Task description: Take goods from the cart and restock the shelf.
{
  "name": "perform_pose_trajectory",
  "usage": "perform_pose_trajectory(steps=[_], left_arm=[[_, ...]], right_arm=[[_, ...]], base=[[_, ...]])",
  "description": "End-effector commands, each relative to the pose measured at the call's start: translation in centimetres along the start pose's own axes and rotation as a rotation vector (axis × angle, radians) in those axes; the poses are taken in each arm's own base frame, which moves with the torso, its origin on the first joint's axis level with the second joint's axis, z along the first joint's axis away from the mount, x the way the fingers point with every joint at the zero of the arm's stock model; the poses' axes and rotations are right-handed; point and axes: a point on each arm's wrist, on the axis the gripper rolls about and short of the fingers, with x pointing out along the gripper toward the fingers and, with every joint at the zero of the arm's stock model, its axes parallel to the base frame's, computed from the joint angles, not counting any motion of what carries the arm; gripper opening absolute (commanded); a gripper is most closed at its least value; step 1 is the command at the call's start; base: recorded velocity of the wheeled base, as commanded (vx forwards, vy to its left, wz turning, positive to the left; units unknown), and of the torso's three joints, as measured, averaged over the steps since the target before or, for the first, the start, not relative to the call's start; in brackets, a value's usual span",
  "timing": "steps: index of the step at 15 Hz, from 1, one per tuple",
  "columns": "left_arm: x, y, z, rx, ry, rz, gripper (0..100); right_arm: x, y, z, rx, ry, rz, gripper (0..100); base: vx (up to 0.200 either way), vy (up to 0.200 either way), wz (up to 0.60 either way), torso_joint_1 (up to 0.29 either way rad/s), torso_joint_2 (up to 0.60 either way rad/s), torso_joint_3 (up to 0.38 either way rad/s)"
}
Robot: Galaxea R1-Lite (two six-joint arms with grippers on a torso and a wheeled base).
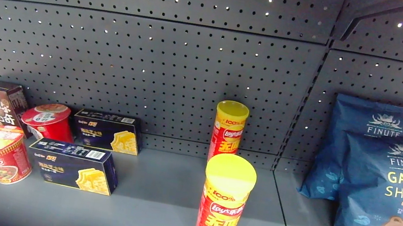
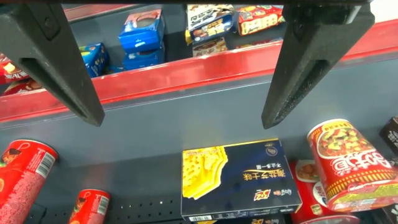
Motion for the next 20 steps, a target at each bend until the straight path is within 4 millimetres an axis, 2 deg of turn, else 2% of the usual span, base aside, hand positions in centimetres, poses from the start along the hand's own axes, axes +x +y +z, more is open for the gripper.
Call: perform_pose_trajectory(steps=[1, 3, 12, 14, 20], left_arm=[[0.01, 0.00, 0.01, -0.001, 0.001, 0.000, 100], [0.01, 0.00, 0.01, -0.002, 0.001, 0.000, 100], [0.01, 0.01, 0.01, -0.006, 0.001, 0.005, 100], [0.02, 0.01, 0.01, -0.008, 0.003, 0.000, 100], [0.02, 0.01, 0.01, -0.017, 0.003, 0.002, 100]], right_arm=[[0.01, 0.00, 0.00, -0.001, 0.001, 0.000, 100], [0.01, 0.00, -0.01, 0.001, 0.003, 0.000, 100], [0.01, 0.00, -0.01, -0.001, 0.003, 0.000, 100], [0.01, 0.00, 0.00, 0.001, 0.001, 0.000, 100], [0.01, 0.00, -0.01, -0.001, 0.003, 0.000, 100]], base=[[0.000, 0.000, 0.00, 0.000, 0.00, 0.000], [-0.100, 0.000, 0.00, 0.001, 0.00, 0.001], [0.000, 0.000, 0.00, 0.000, 0.00, 0.000], [0.000, -0.200, 0.00, 0.002, 0.00, 0.002], [0.000, 0.000, 0.00, 0.000, 0.00, 0.000]])
